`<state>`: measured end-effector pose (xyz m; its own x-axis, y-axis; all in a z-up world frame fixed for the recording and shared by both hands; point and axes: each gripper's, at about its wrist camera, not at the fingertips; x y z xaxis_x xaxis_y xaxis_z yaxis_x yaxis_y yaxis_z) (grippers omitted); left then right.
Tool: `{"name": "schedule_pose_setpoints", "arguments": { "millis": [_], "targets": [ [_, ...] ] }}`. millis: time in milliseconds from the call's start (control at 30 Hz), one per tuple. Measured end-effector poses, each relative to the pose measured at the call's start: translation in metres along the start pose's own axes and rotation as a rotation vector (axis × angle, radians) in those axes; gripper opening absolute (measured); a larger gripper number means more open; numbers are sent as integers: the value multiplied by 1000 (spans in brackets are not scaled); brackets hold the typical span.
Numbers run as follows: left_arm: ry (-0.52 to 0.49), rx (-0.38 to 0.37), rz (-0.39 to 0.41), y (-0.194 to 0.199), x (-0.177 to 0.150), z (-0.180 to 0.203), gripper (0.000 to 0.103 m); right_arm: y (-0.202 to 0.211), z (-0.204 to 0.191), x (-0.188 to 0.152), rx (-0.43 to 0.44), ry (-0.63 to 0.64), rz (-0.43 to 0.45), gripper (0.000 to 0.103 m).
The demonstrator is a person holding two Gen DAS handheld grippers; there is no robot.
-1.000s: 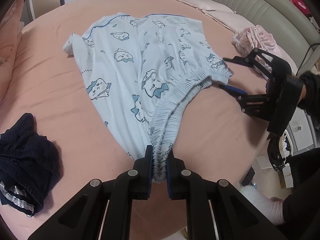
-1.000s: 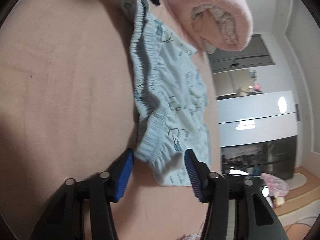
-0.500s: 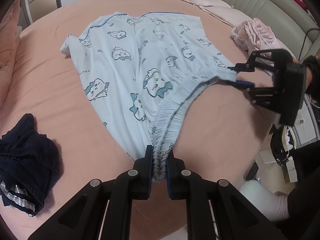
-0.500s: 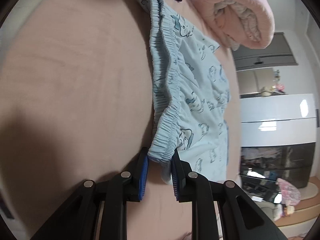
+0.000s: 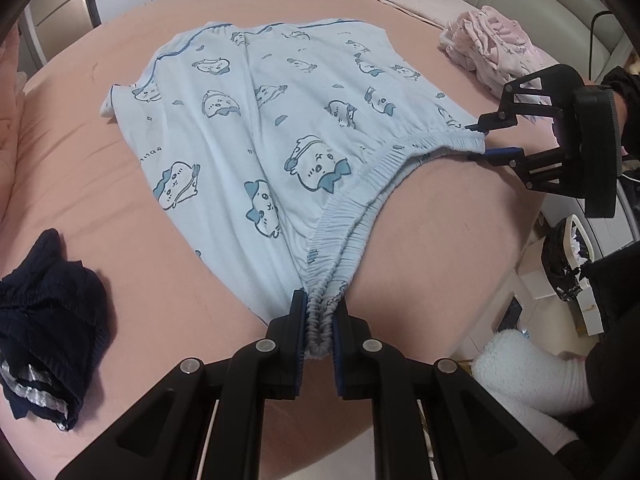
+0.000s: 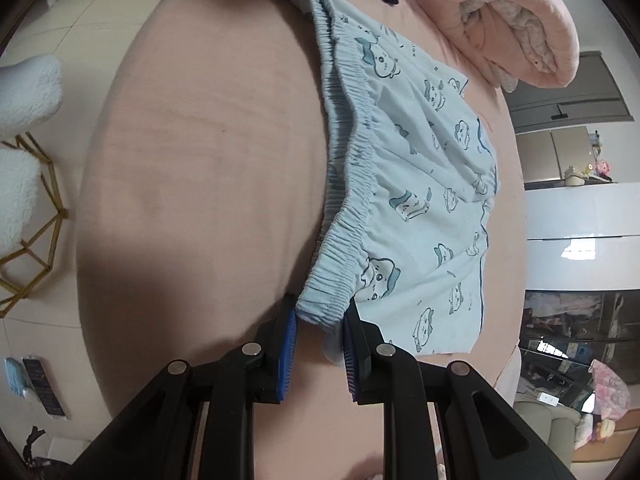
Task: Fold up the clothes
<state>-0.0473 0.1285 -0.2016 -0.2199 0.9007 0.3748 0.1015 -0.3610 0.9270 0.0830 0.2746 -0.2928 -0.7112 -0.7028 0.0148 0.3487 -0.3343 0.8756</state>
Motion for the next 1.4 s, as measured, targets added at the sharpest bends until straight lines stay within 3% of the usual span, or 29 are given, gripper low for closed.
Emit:
{"name": "schedule_pose_setpoints", "arguments": {
  "millis": [200, 367, 467, 567, 633, 667, 767, 867, 1033, 1267, 1400],
  "targets": [
    [-44, 4, -3, 2, -5, -1, 10, 3, 4, -3, 46, 2, -5, 20],
    [-12, 8, -21, -3, -2, -11, 11, 4, 4, -5, 51, 2, -2, 22],
    [-6, 22, -70, -10, 3, -19, 19, 2, 7, -5, 33, -17, 2, 23],
    [-18, 13, -77, -11, 8, -18, 43, 3, 9, -3, 17, -16, 0, 26],
    [-20, 30, -75, -10, 12, -17, 85, 6, 9, -2, 12, -9, -1, 29],
    [-21, 40, -70, -10, 13, -17, 88, 7, 11, -2, 23, -17, 3, 36],
    [-16, 57, -58, -9, 20, -17, 88, 14, 14, 1, 31, -25, 22, 52],
    [-6, 74, -56, -7, 24, -21, 88, 24, 14, 4, 20, -7, 43, 62],
    [-44, 127, 4, 9, 41, -18, 88, 40, 18, 10, -26, 16, 77, 62],
    [-200, 335, 136, 33, 63, -1, 88, 45, 49, 15, -156, -42, 88, 67],
    [-219, 360, 159, 27, 88, 10, 88, 39, 82, 14, -220, -147, 83, 67]
  ]
}}
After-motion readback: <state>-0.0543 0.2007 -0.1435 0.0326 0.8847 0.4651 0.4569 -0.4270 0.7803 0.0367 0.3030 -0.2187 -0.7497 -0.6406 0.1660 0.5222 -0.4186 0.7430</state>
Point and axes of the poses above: each gripper's, at about its wrist camera, not at the fingertips, and y roughly against the way its jaws point, z to its right, x to its top, and after that the axes turned 8 degrees about x, right-handed
